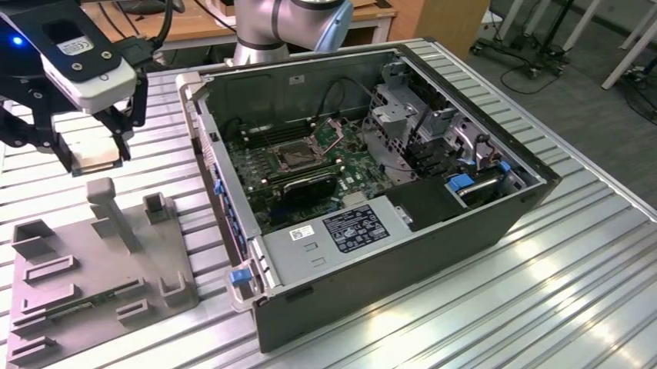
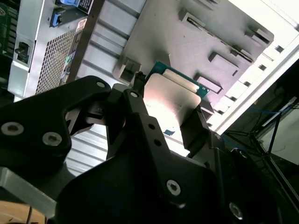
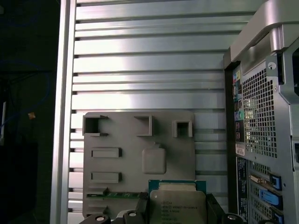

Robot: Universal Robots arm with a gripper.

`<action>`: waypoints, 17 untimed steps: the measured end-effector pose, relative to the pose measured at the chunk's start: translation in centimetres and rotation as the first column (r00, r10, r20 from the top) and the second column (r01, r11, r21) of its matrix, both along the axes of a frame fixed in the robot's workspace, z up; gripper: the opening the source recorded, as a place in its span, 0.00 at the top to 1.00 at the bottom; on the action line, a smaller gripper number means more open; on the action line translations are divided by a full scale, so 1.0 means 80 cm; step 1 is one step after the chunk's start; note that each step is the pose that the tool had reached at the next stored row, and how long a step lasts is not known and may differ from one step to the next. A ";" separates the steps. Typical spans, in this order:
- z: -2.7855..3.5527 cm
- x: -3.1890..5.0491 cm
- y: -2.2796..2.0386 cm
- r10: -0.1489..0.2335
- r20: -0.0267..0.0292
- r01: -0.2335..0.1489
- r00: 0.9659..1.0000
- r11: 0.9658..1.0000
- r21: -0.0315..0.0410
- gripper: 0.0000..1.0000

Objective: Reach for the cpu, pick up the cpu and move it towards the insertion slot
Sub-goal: 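Pick up the cpu and move it towards the insertion slot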

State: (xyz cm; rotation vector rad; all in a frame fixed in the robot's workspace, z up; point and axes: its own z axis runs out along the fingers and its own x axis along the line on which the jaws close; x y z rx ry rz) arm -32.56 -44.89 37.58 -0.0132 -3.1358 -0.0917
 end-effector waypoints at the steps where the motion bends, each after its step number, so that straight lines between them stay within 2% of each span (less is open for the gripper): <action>1: 0.0001 0.001 0.0000 0.000 0.000 0.000 1.000 1.000 0.000 0.45; 17: 0.0000 0.014 0.0000 0.000 0.000 0.000 1.000 1.000 0.000 0.45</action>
